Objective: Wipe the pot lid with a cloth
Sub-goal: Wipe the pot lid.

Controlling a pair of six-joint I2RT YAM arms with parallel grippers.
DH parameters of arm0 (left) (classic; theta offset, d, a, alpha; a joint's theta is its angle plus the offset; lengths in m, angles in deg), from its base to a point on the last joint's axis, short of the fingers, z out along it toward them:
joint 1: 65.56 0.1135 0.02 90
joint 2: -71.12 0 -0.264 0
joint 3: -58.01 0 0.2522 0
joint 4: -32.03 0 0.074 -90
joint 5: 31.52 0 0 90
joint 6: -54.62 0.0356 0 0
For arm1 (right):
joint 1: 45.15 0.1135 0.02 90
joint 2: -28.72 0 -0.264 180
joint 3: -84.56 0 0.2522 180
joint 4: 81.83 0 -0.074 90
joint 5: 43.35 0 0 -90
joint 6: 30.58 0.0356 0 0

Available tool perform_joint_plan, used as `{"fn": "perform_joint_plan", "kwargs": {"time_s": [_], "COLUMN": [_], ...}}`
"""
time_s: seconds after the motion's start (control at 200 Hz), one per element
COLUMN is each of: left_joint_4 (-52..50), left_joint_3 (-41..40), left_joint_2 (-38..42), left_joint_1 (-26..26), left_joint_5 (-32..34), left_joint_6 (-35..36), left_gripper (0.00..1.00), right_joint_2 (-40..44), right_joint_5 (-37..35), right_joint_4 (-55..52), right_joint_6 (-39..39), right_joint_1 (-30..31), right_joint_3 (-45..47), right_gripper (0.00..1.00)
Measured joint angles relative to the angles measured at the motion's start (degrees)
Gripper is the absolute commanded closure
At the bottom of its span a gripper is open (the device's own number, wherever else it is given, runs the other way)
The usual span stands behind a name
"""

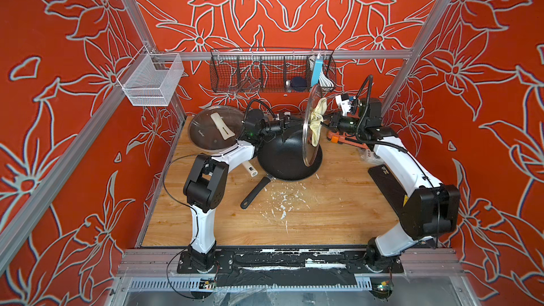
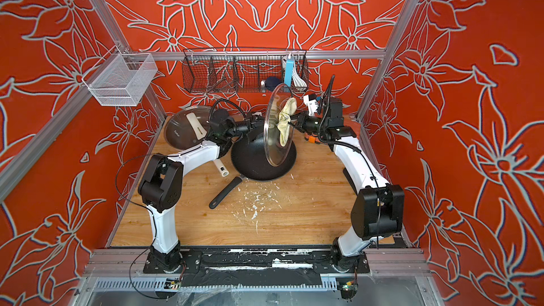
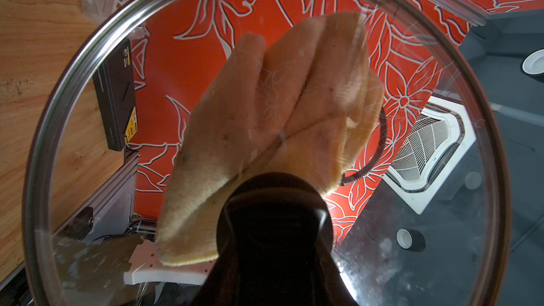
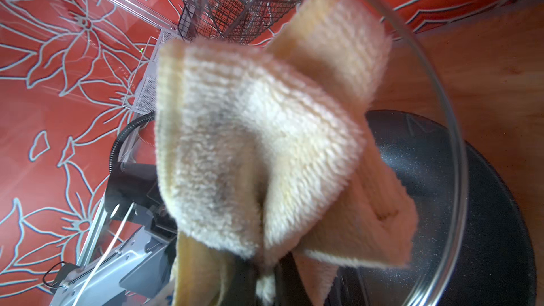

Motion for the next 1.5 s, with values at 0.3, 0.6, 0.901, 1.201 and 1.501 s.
{"fn": "perform_joint_plan", "kwargs": {"time_s": [0.3,0.6,0.901,1.201,1.501], "left_joint_4": [0.0,0.0,-0.04,-1.14,-1.16], "left_joint_3": [0.0,0.0,0.0,0.0,0.0], "left_joint_2": [0.0,0.0,0.0,0.0,0.0], "left_joint_1": [0.0,0.0,0.0,-0.26,-0.35], "left_joint_5": [0.0,0.09,0.11,-0.37,-0.24], "left_joint_6": [0.0,0.0,0.24,0.94,0.63], "left_gripper": [1.0,1.0,1.0,1.0,1.0], "right_joint_2": [-0.46,6.58,14.69,10.23,14.1], "right_joint_5": [-2.99,-0.44,1.57,-0.22,0.46], "right_joint_4": [-1.79,-2.08,0.98,-1.42,-2.14], "right_joint_6": [-0.74,-0.17,0.61,-3.72,-3.48], "right_joint_1": [-1.64,0.59,3.43,3.17,5.18], "right_joint_3": [10.1,11.65,15.63,24.02,22.91], "right_gripper": [1.0,1.0,1.0,1.0,1.0]}}
